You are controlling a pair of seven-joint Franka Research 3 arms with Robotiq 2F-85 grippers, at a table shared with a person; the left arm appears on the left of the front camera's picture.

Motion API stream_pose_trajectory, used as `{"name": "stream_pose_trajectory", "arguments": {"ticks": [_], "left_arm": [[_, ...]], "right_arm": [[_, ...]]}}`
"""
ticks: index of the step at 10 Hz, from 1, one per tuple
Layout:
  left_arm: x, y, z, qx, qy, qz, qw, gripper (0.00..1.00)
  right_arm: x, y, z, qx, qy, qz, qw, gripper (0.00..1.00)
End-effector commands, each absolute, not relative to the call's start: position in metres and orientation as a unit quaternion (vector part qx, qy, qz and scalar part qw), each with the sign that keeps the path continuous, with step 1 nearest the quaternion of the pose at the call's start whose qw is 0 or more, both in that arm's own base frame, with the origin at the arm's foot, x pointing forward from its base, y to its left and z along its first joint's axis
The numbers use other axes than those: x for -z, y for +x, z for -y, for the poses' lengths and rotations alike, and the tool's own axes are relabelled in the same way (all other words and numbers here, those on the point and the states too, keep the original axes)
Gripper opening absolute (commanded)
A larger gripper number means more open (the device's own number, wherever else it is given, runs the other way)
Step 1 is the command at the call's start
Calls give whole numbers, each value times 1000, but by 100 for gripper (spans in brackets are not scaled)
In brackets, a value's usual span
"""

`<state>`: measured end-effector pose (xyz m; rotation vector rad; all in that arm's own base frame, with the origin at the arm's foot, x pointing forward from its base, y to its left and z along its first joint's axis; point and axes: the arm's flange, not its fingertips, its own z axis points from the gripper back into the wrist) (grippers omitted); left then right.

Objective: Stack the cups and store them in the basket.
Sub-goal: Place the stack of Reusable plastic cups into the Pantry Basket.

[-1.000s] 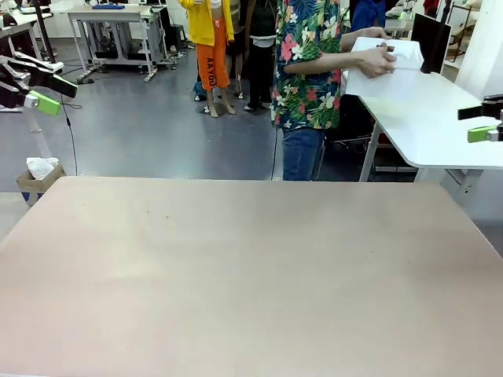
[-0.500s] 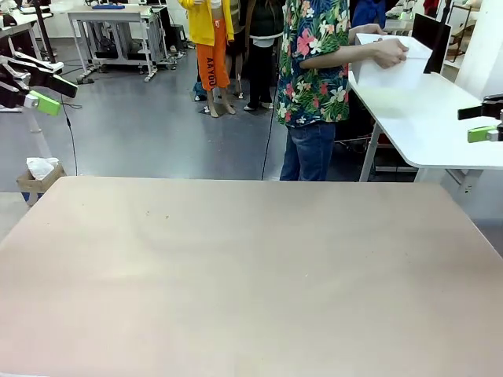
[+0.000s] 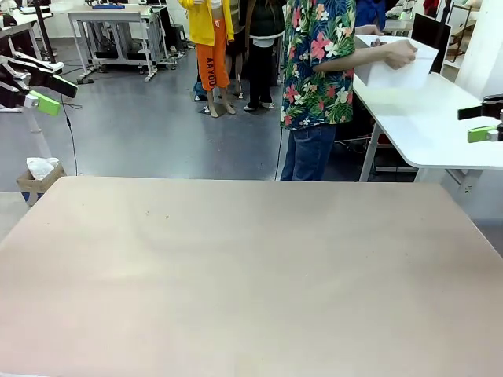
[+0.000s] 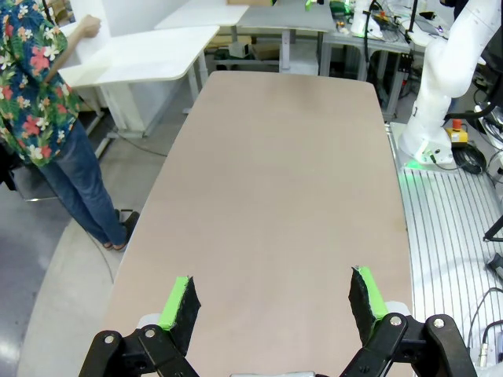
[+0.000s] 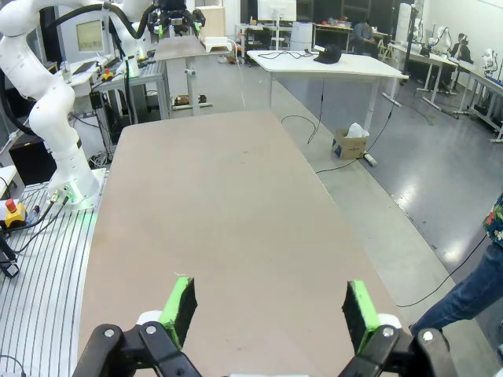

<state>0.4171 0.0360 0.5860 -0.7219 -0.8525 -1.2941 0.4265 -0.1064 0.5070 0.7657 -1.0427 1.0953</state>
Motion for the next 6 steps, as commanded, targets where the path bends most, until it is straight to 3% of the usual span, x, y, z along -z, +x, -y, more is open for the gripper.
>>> {"name": "stream_pose_trajectory", "arguments": {"ticks": [1, 6], "left_arm": [[-588, 416, -34, 569, -323, 376, 656, 100], [-588, 416, -34, 569, -323, 376, 656, 100]], "right_arm": [[-510, 426, 106, -482, 337, 461, 664, 100], [-510, 426, 106, -482, 337, 461, 664, 100]]}}
